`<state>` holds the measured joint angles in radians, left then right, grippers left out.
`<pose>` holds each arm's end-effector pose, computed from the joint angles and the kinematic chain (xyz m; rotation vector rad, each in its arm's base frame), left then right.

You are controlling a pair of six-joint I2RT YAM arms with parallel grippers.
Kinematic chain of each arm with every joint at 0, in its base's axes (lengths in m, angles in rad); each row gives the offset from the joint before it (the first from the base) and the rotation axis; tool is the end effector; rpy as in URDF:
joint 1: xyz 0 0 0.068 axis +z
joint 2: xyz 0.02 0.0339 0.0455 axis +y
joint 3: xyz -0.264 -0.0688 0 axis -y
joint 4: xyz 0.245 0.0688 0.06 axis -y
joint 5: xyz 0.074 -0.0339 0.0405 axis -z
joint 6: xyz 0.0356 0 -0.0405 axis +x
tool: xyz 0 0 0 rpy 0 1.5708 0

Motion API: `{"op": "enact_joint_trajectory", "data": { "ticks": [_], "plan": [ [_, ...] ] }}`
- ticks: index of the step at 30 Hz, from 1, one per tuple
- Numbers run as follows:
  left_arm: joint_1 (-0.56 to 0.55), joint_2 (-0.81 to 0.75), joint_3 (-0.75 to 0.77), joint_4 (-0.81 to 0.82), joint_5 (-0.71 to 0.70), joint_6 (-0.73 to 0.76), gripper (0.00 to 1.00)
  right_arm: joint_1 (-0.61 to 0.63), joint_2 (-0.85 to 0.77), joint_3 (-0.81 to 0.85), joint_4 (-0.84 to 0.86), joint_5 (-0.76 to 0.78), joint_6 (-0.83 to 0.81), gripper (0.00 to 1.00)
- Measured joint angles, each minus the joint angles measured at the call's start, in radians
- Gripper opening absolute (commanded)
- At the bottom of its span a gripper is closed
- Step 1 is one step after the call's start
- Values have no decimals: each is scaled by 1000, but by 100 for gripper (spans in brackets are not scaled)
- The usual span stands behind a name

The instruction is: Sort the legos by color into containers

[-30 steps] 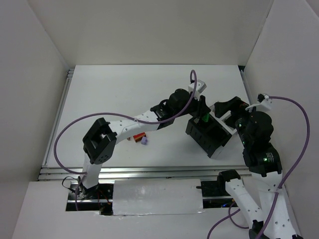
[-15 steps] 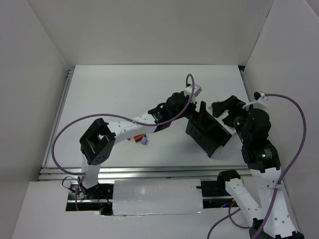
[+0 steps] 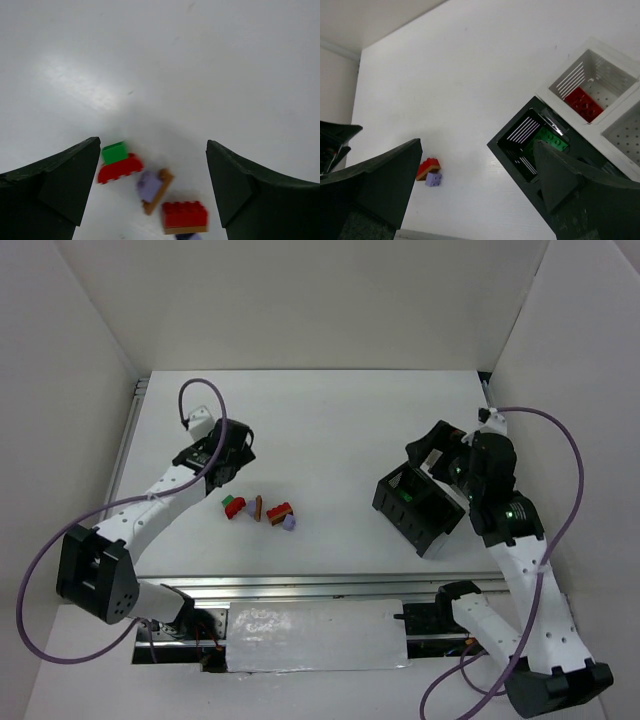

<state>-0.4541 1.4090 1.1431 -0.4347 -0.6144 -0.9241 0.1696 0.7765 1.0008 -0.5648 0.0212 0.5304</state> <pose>0.2862 -0.1169 0.3011 -0.7919 1.9746 -0.1067 0.1583 0.0263 0.3749 0.3618 1.9031 0.4501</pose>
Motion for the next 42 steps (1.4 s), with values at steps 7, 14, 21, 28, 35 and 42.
{"op": "enact_joint_trajectory", "data": {
  "ticks": [7, 14, 21, 28, 35, 42],
  "plan": [
    [79, 23, -146, -142, -5, -96, 100, 52, 111, -13, 53, -63, 27, 100],
    [96, 127, -146, -133, 13, -135, 99, 193, 164, -19, 70, -36, 16, 100],
    [98, 161, -181, -59, 68, -130, 90, 244, 198, -32, 75, -16, -5, 100],
    [100, 193, -212, -12, 97, -155, 74, 251, 198, -60, 84, -10, -9, 100],
    [111, 209, -248, 15, 101, -179, 44, 253, 198, -60, 87, -10, -16, 100],
    [120, 218, -253, 48, 109, -181, 0, 259, 201, -60, 95, -11, -16, 99]
  ]
}}
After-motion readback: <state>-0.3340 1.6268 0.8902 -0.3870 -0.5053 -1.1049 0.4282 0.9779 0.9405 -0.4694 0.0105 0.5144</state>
